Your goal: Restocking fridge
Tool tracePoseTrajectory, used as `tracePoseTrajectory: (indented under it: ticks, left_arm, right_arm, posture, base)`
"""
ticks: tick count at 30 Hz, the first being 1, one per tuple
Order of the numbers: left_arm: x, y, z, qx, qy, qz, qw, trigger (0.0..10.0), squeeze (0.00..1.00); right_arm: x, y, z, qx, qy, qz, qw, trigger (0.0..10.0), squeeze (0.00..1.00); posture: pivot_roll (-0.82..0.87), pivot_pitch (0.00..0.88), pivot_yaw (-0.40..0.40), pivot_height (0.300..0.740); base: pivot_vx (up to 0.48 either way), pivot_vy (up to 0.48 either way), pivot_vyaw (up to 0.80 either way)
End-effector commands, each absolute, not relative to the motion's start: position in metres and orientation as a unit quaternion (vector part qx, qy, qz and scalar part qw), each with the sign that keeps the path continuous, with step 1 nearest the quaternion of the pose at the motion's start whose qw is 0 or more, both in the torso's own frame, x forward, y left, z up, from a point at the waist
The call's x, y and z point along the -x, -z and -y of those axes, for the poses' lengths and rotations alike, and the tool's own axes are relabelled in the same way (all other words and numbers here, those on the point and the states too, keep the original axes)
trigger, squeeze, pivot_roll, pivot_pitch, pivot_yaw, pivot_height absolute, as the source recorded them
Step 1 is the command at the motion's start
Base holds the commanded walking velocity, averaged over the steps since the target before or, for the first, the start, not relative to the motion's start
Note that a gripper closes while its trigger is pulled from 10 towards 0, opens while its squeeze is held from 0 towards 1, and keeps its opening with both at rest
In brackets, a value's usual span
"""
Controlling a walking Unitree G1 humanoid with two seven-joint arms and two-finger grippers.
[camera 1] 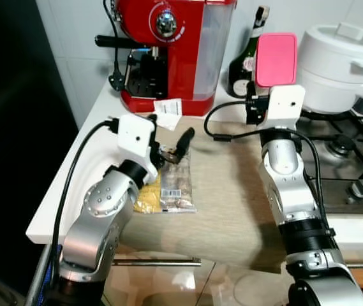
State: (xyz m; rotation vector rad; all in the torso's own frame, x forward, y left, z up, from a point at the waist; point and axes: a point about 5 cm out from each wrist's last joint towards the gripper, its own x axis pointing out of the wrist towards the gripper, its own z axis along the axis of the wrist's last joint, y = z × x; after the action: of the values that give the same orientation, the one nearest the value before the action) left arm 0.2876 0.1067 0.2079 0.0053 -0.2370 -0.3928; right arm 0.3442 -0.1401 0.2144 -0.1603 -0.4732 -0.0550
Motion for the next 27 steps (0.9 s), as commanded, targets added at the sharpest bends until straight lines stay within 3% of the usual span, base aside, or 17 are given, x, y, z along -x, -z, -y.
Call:
tracePoseTrajectory:
  ticks: [1, 6, 19, 27]
  left_arm:
    - [-0.292, -0.213, -0.112, -0.008, 0.158, 0.138, 0.978, 10.0, 0.00]
    - [-0.296, -0.216, -0.119, -0.028, 0.113, 0.164, 0.980, 10.0, 0.00]
    - [-0.298, -0.220, -0.121, -0.031, 0.089, 0.192, 0.977, 10.0, 0.00]
    - [-0.298, -0.221, -0.121, -0.012, 0.085, 0.196, 0.977, 10.0, 0.00]
  right_arm:
    - [-0.337, -0.224, 0.140, 0.090, 0.021, 0.272, 0.958, 0.0, 0.00]
    - [-0.334, -0.218, 0.146, 0.083, 0.036, 0.267, 0.959, 0.0, 0.00]
    - [-0.337, -0.215, 0.141, 0.070, 0.032, 0.255, 0.964, 0.0, 0.00]
    - [-0.337, -0.212, 0.138, 0.069, 0.025, 0.250, 0.966, 0.0, 0.00]
  posture:
    - [-0.03, 0.000, -0.028, 0.740]
    - [-0.02, 0.000, -0.019, 0.740]
    - [-0.03, 0.000, -0.016, 0.740]
    - [-0.03, 0.000, -0.016, 0.740]
  base:
    - [0.000, 0.000, 0.00]
    - [0.000, 0.000, 0.00]
    - [0.000, 0.000, 0.00]
    - [-0.268, 0.000, 0.00]
